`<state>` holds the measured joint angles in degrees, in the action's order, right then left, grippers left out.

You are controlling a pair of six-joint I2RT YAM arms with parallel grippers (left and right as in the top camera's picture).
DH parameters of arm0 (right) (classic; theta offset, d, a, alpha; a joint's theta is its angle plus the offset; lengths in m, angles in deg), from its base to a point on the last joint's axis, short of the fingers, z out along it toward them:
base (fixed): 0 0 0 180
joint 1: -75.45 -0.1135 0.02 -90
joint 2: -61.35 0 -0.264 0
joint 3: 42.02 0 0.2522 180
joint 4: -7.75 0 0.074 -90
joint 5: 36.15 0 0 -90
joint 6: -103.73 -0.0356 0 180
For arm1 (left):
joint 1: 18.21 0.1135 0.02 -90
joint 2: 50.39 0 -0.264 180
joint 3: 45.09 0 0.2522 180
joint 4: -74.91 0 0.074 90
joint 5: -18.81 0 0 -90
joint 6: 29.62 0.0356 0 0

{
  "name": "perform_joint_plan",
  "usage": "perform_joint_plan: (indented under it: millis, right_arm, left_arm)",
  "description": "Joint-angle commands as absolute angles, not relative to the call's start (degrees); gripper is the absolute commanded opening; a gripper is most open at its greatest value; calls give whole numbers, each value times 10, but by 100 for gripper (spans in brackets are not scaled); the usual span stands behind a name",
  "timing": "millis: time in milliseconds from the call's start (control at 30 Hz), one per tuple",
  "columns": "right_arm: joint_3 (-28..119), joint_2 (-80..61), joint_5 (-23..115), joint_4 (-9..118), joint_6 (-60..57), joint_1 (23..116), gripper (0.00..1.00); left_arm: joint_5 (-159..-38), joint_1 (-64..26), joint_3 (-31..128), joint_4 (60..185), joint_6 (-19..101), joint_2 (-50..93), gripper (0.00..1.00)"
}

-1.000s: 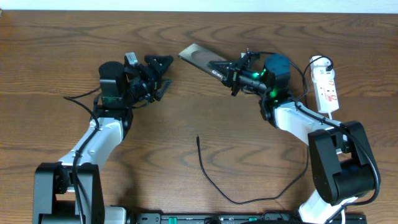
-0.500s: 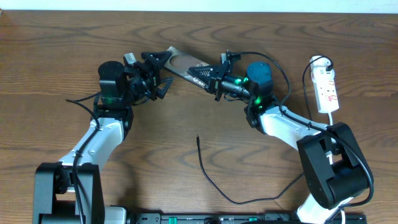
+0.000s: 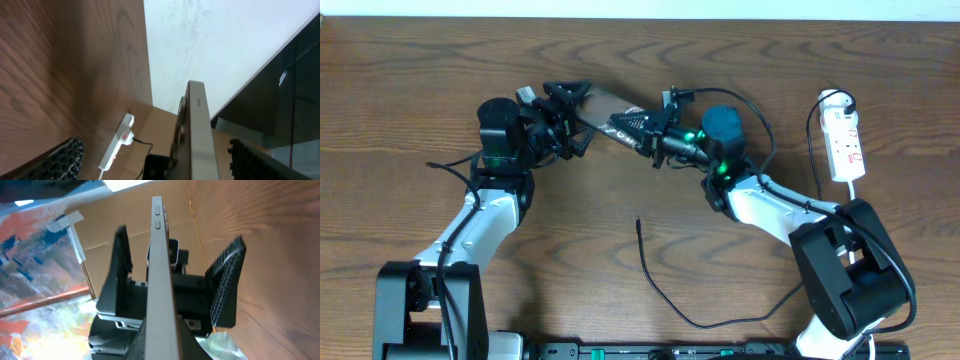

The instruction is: Plug charger to phone and switch on socket

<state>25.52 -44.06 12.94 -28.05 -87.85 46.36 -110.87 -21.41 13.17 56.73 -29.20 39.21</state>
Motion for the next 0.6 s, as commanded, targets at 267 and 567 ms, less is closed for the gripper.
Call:
perform_joint_plan:
  millis: [267,567]
  right_arm:
    - [262,-437,141,-279,-900,453,2]
    - [262,-437,136,-252,-910,452,2]
  left_arm:
    - [-1101,-215,134,559,-267,395,90]
    - [-1101,-214,134,560,-264,395,90]
